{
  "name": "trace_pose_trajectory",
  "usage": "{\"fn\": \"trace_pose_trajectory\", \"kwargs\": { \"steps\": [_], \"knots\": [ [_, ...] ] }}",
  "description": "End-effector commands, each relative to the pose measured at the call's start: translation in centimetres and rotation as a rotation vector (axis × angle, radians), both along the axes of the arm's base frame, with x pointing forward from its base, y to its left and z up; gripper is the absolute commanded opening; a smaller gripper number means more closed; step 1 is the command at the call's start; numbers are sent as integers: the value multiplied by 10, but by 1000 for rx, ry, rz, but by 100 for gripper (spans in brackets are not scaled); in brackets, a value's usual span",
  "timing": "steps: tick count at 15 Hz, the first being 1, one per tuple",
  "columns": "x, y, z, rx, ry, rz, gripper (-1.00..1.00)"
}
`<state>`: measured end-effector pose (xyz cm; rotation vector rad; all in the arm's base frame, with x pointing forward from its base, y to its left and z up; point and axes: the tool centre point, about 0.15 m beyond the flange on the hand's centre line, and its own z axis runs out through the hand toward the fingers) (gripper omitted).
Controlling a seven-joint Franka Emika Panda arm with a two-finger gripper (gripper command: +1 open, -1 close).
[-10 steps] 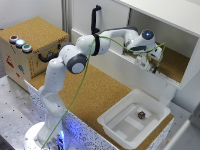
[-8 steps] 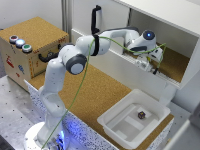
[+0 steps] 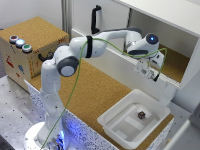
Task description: Move to the white box, then store the yellow object
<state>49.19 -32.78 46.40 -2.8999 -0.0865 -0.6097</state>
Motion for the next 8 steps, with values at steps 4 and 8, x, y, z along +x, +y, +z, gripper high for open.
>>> {"fn": "trace_pose_trajectory", "kwargs": {
  "steps": [4, 8],
  "knots": [
    [-104, -19, -88, -139, 41, -174, -100],
    [-132, -42, -139, -131, 186, -226, -100]
  ]
}}
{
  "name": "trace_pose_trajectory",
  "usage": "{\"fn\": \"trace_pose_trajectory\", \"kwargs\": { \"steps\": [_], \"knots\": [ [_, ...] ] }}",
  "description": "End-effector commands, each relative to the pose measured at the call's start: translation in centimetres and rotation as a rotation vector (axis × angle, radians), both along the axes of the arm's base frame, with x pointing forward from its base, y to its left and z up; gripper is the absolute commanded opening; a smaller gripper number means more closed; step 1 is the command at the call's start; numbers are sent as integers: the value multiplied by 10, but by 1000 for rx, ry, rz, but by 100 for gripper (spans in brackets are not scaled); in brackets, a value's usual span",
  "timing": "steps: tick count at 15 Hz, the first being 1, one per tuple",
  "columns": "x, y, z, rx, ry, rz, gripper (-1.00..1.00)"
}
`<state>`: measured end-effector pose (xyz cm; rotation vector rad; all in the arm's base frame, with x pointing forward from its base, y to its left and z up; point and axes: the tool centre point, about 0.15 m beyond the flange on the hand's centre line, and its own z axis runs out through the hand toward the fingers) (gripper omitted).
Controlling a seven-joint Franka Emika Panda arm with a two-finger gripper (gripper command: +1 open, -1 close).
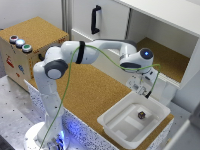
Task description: Move to the white box, then store the yellow object
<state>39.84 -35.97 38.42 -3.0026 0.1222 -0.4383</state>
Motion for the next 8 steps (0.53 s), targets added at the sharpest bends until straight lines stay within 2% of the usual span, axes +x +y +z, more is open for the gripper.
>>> {"fn": "trace_pose_trajectory", "kwargs": {
  "steps": [1, 3, 4, 5, 8],
  "knots": [
    [-41, -12, -78, -89, 106, -74, -100],
    [-35, -15, -116, -52, 201, -53, -100],
    [-30, -14, -132, -61, 231, -45, -100],
    [-24, -18, -144, -36, 253, -56, -100],
    [-11, -20, -162, -35, 282, -65, -100]
  ]
}}
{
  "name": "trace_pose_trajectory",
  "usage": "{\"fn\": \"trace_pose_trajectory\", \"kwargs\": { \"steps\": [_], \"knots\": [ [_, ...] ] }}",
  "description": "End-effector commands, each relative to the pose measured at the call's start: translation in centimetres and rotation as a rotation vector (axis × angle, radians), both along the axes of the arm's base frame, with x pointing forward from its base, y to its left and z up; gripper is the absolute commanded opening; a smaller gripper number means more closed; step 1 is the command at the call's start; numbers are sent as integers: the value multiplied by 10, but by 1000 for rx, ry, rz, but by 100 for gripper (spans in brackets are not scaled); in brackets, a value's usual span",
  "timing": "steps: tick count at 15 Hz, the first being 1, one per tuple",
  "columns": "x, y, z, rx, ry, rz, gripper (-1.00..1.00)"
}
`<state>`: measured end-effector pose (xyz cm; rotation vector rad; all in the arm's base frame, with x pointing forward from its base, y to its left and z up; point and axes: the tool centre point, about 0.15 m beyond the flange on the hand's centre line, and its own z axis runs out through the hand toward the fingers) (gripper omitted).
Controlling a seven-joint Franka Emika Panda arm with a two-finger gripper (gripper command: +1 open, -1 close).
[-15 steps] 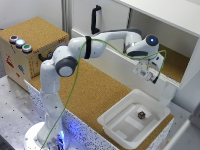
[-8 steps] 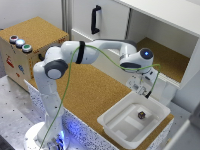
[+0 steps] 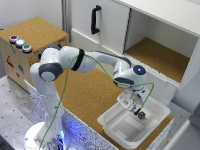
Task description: Move to the white box, then store the yellow object
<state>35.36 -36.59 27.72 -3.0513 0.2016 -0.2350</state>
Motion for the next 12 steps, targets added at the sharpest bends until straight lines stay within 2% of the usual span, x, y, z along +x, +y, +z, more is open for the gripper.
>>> {"fn": "trace_pose_trajectory", "kwargs": {
  "steps": [1, 4, 5, 8, 12],
  "knots": [
    [37, -12, -54, -19, 139, -16, -100],
    [41, -14, -52, -27, 140, -36, -100],
    [41, -14, -49, -30, 139, -36, 100],
    [40, -9, -31, -50, 117, -35, 100],
    [36, 1, 9, -70, 55, -40, 100]
  ]
}}
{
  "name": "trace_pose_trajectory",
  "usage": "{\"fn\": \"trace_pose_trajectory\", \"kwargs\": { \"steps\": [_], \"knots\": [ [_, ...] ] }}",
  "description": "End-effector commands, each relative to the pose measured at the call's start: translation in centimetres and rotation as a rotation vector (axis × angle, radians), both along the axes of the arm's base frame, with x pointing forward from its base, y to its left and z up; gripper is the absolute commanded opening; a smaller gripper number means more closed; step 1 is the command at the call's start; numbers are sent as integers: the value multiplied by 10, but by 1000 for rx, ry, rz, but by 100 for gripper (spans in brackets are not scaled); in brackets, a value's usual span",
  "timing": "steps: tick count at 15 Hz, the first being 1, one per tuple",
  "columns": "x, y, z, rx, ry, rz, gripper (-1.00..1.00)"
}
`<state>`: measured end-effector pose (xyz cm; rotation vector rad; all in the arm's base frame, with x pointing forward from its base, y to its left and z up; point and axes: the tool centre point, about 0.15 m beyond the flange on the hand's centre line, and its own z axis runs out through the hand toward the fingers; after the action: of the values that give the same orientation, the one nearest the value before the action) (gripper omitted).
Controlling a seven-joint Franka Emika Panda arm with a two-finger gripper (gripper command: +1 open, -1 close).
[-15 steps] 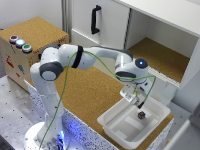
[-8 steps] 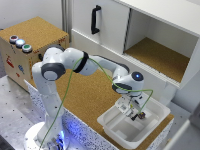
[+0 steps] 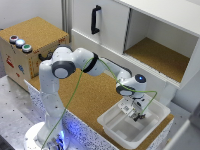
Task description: Move to the white box, then store the yellow object
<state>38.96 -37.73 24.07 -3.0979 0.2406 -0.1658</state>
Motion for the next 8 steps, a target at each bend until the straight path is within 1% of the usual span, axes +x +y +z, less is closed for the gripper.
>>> {"fn": "trace_pose_trajectory", "kwargs": {
  "steps": [1, 2, 3, 4, 5, 6, 8],
  "knots": [
    [-3, 19, 70, -37, -39, -24, 100],
    [-7, 26, 89, -47, -69, -24, 100],
    [-9, 33, 102, -48, -79, -28, 100],
    [-12, 42, 114, -35, -78, -22, 100],
    [-16, 52, 124, -39, -73, -23, 100],
    [-21, 64, 134, -27, -70, -18, 100],
    [-32, 94, 149, -34, -49, -3, 100]
  ]
}}
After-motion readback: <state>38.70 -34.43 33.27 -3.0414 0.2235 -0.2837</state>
